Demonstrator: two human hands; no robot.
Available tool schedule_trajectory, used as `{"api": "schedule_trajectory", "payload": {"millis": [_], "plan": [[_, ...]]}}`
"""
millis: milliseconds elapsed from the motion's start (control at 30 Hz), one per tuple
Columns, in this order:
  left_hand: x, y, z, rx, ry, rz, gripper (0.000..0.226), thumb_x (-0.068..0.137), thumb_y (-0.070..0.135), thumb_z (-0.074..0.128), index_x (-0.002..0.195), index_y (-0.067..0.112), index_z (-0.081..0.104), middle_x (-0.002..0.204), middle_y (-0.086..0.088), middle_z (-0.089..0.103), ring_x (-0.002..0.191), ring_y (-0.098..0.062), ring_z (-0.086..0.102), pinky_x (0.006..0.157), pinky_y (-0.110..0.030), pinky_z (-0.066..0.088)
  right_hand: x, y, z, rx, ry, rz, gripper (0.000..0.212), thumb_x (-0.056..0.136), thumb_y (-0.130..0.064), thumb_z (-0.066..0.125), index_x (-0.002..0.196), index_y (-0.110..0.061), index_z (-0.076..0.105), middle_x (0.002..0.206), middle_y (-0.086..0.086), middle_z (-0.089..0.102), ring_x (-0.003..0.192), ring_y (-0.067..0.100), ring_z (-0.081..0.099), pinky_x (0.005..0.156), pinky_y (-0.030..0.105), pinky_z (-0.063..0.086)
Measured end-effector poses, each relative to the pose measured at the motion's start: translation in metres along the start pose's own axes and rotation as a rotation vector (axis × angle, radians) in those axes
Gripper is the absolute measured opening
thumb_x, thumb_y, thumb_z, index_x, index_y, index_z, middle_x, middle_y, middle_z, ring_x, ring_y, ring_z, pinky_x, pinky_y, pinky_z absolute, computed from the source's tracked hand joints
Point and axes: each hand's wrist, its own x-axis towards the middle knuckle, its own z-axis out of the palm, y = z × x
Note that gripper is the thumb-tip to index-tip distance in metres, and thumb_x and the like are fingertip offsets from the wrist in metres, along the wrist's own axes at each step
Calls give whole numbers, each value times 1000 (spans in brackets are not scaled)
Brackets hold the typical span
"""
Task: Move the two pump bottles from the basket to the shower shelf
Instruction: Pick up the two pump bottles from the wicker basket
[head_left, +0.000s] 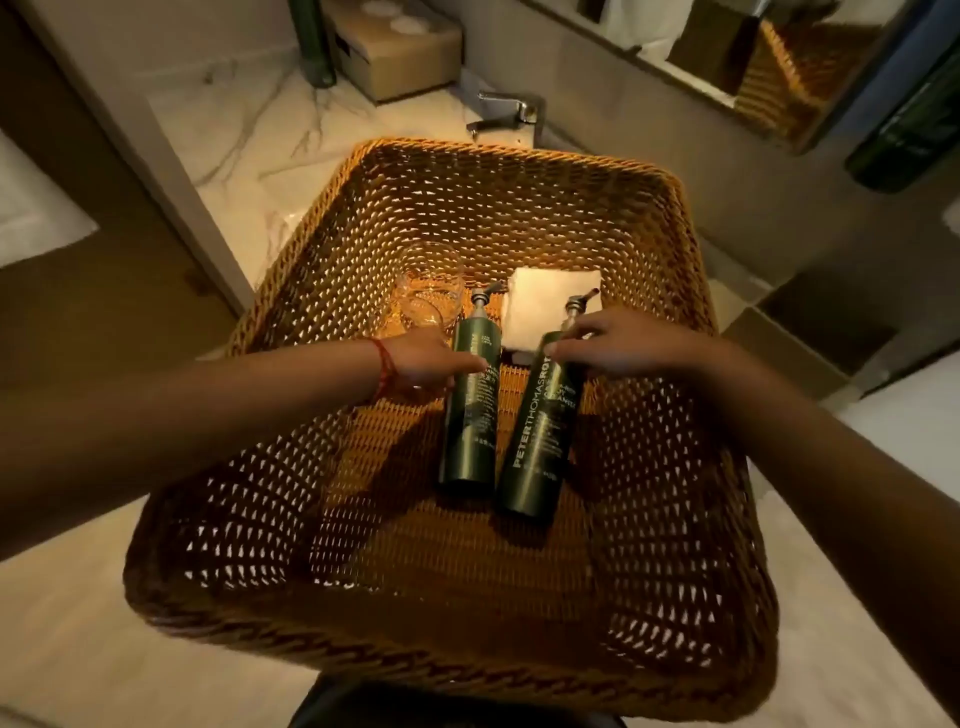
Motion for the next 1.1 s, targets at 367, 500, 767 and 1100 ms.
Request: {"api": "schedule_trajectory", "payload": {"millis": [367, 500, 767, 1100], "plan": [[22, 3, 14, -122, -29, -157, 53, 80, 28, 60, 123, 6, 40, 114, -19, 58, 86, -29, 57, 70, -38, 50, 35, -4, 1, -69, -147, 301, 45, 91, -37, 45, 118, -1, 46, 109, 17, 56, 90, 29, 58, 73, 35, 51], [24, 1, 26, -103, 54, -135, 59, 76, 29, 64, 123, 4, 40, 118, -19, 56, 74, -23, 52, 51, -29, 44, 41, -5, 10, -4, -111, 357, 53, 89, -37, 50, 127, -3, 39, 129, 20, 50, 108, 34, 53, 84, 41, 46], [29, -4, 27, -122, 123, -122, 55, 71, 29, 69, 115, 4, 46, 112, -17, 58, 62, -17, 50, 48, -28, 42, 49, -2, 20, 342, -48, 490, 55, 81, -29, 63, 123, -3, 37, 122, 24, 54, 107, 42, 55, 79, 49, 51], [33, -8, 23, -150, 165, -107, 44, 72, 28, 68, 105, 5, 49, 75, -6, 55, 64, -20, 57, 44, -30, 47, 55, -1, 13, 396, -33, 418, 39, 79, -21, 66, 108, -6, 43, 86, 14, 56, 76, 29, 57, 56, 40, 52]]}}
